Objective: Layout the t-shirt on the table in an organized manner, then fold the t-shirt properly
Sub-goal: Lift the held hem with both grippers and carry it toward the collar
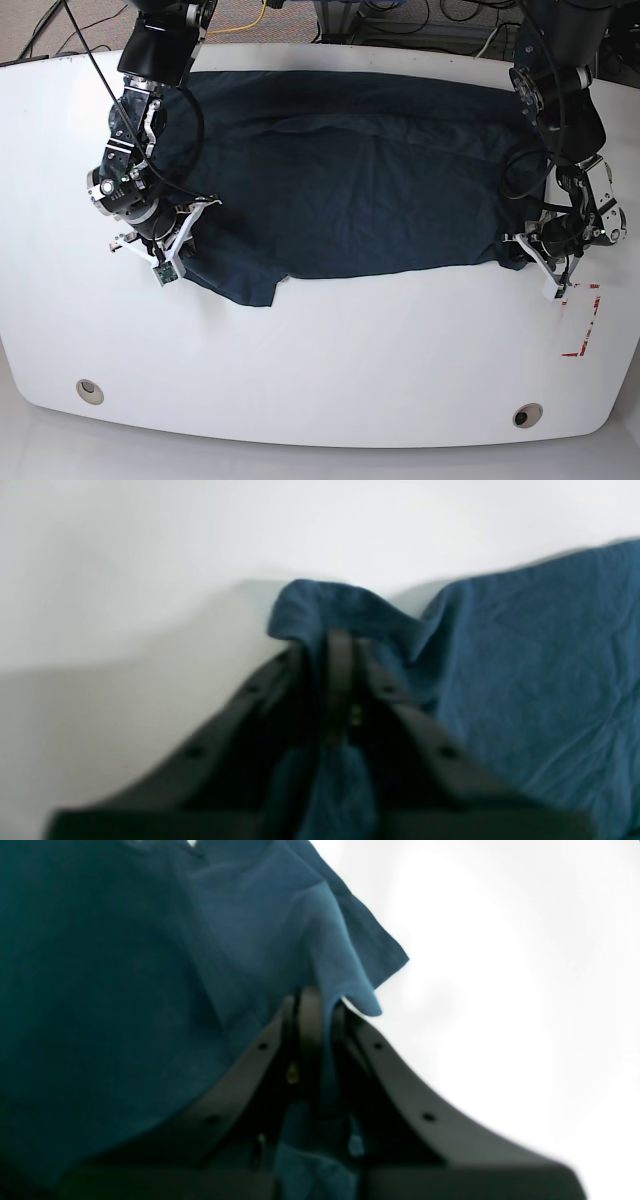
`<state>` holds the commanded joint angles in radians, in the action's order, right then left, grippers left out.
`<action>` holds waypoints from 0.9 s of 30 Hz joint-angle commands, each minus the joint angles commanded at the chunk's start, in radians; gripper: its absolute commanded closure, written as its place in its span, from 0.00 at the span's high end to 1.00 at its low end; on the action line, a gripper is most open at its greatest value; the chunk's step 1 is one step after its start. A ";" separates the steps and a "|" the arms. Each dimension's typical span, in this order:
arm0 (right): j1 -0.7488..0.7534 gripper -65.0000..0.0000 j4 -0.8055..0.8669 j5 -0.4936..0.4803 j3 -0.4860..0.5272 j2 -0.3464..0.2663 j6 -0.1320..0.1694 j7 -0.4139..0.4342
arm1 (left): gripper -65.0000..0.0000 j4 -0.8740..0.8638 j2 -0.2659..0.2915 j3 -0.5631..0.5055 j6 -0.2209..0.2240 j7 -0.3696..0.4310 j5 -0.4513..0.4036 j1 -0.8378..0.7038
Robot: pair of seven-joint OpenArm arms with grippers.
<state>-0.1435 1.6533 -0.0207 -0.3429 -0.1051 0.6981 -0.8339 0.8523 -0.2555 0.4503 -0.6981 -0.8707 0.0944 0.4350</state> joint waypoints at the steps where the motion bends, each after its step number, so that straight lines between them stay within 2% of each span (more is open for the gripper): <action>1: 0.000 0.00 0.000 0.000 0.000 0.000 0.000 0.000 | 0.01 0.000 0.000 0.000 0.000 0.000 0.000 0.002; 12: -0.005 0.00 0.012 0.000 0.000 0.000 0.000 0.000 | 0.01 0.147 0.000 0.002 0.000 -0.011 0.000 -0.017; 17: 0.000 0.00 0.068 0.000 0.000 0.000 0.000 -0.002 | 0.01 0.292 0.000 0.002 0.000 -0.077 0.002 -0.046; 27: 0.003 0.00 0.187 0.000 -0.002 0.000 0.000 -0.092 | 0.01 0.551 0.000 0.002 0.000 -0.173 0.121 -0.124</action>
<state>-0.1404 1.8405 -0.0207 -0.3445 -0.1051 0.6981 -0.9260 1.4032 -0.2555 0.4519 -0.6981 -1.0441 0.2156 0.3107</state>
